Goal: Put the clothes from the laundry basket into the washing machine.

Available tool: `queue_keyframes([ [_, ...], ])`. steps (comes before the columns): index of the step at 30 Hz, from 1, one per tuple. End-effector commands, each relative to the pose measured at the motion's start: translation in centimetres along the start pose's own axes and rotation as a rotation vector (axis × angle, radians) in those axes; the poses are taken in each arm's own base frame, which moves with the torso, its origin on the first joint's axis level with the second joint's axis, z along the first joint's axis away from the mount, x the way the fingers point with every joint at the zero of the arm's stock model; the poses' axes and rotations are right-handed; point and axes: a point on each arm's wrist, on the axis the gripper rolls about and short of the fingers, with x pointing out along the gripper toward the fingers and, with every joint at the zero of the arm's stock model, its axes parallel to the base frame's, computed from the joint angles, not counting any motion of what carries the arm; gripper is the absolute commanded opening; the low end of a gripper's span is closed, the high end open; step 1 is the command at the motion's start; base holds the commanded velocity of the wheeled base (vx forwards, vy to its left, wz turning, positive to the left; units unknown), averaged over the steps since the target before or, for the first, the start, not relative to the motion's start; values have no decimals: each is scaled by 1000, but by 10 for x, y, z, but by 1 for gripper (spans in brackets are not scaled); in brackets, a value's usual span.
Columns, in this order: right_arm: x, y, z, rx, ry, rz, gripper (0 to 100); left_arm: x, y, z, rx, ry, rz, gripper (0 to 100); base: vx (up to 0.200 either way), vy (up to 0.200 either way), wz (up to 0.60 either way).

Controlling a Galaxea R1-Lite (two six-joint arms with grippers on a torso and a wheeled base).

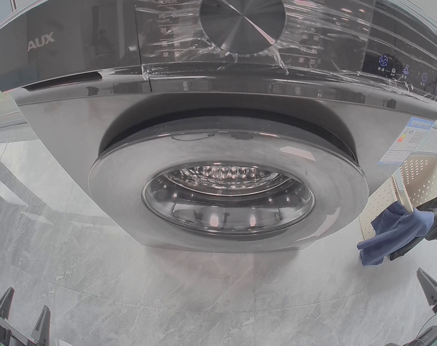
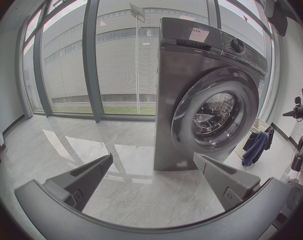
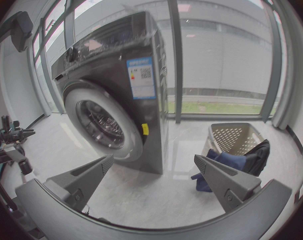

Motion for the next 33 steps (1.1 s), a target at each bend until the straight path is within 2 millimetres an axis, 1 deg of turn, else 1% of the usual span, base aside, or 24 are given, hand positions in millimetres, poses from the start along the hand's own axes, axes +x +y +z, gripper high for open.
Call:
queue_keyframes([
  [1, 60, -3, 11, -18, 253, 220, 100, 1, 0, -5, 0, 8, 0, 100, 0, 0, 0],
  [4, 80, 3, 18, -36, 264, 309, 100, 1, 0, -5, 0, 8, 0, 100, 0, 0, 0],
  [5, 82, 4, 19, -37, 261, 318, 100, 1, 0, -5, 0, 9, 0, 100, 0, 0, 0],
  [6, 91, 6, 22, -39, 267, 344, 100, 1, 0, -5, 0, 9, 0, 100, 0, 0, 0],
  [12, 122, 13, 28, -32, 266, 385, 100, 1, 0, -5, -1, 9, 0, 100, 0, 0, 0],
  [15, 138, 15, 30, 34, 249, 380, 100, 1, 0, -5, 0, 9, 0, 100, 0, 0, 0],
  [16, 138, 15, 30, 34, 249, 380, 100, 1, 0, -5, 0, 9, 0, 100, 0, 0, 0],
  [17, 146, 16, 29, 83, 239, 365, 100, 1, 0, -5, 0, 9, 0, 100, 0, 0, 0],
  [20, 153, 19, 30, 107, 221, 345, 100, 1, 0, -5, 0, 9, 0, 100, 0, 0, 0],
  [25, 162, 31, 30, 91, 206, 332, 100, 1, 0, -5, 0, 9, 0, 100, 0, 0, 0],
  [27, 168, 33, 30, 90, 194, 322, 100, 1, 0, -5, 0, 9, 0, 100, 0, 0, 0],
  [28, 168, 33, 30, 90, 194, 322, 100, 1, 0, -5, 0, 9, 0, 100, 0, 0, 0],
  [29, 175, 35, 28, 97, 173, 323, 100, 1, 0, -5, 0, 9, 0, 100, 0, 0, 0],
  [33, 184, 39, 23, 101, 145, 332, 100, 1, 0, -5, -1, 9, 0, 100, 0, 0, 0],
])
